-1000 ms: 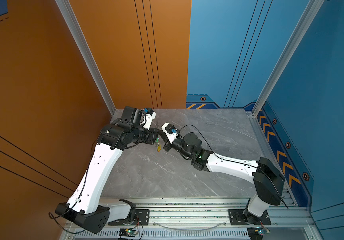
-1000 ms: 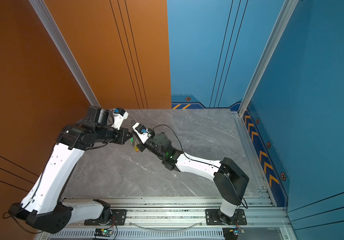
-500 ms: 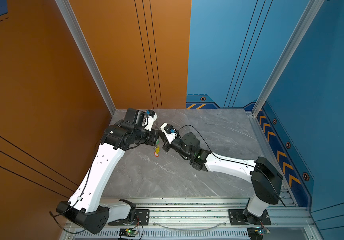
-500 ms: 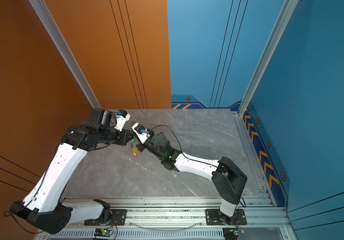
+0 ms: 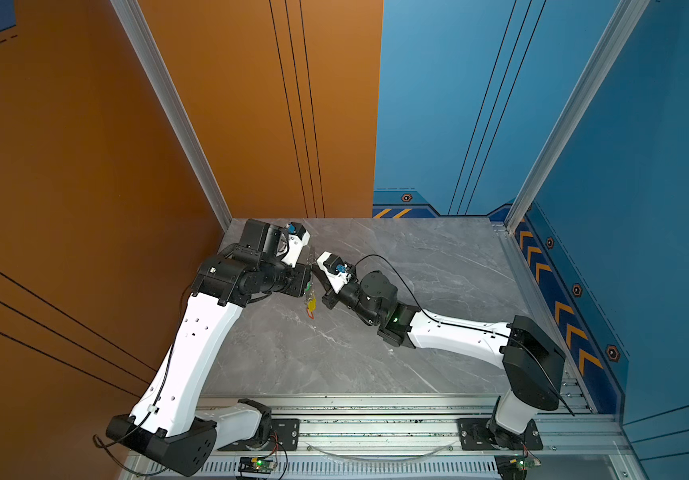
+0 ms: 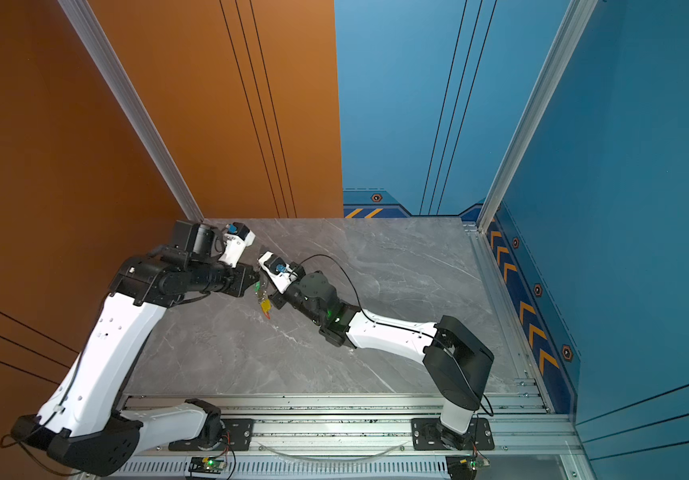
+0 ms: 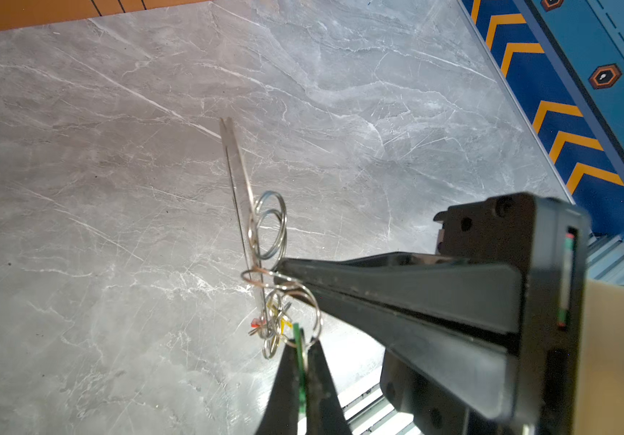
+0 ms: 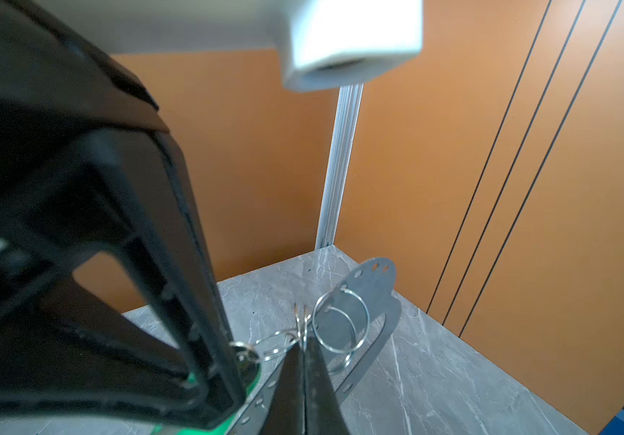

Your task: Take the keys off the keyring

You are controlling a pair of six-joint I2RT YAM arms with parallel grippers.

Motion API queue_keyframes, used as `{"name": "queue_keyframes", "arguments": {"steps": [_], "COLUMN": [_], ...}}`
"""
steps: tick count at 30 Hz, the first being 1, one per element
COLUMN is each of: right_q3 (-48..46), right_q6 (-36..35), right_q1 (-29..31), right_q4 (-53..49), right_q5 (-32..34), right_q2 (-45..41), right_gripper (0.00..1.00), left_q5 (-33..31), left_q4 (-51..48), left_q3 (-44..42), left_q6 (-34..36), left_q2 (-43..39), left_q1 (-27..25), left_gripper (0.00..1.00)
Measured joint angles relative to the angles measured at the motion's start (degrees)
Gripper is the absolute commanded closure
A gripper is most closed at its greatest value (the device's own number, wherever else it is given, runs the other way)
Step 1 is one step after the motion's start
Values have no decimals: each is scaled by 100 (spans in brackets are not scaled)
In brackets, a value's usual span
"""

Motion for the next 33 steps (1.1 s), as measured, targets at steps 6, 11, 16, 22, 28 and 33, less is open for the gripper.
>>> {"name": "queue_keyframes", "arguments": {"steps": [6, 11, 16, 22, 28, 33], "right_q3": [-20, -22, -20, -20, -22, -50], "right_q6": [-151, -302, -466, -575, -551, -352], "right_q1": [94, 184, 223, 234, 234, 195], "right_q4": [2, -2, -7, -11, -74, -105], "right_q5": [160, 238, 310, 323, 304, 297], "right_q2": [0, 0, 0, 0, 0, -2], "right_gripper": [100, 100, 100, 100, 90, 74], "left_q5": [2, 0, 0, 0, -87, -264], "left_q4": [15, 35, 76, 74, -24, -247], "left_q3": [-170, -352, -435, -439, -341, -267], "left_q6": [232, 404, 542, 717, 890, 1060], "left_q2": [-127, -278, -319, -317, -264, -181], "left_q1": [61, 98, 114, 153, 188, 229], "left_gripper": [100, 100, 100, 100, 100, 100]}}
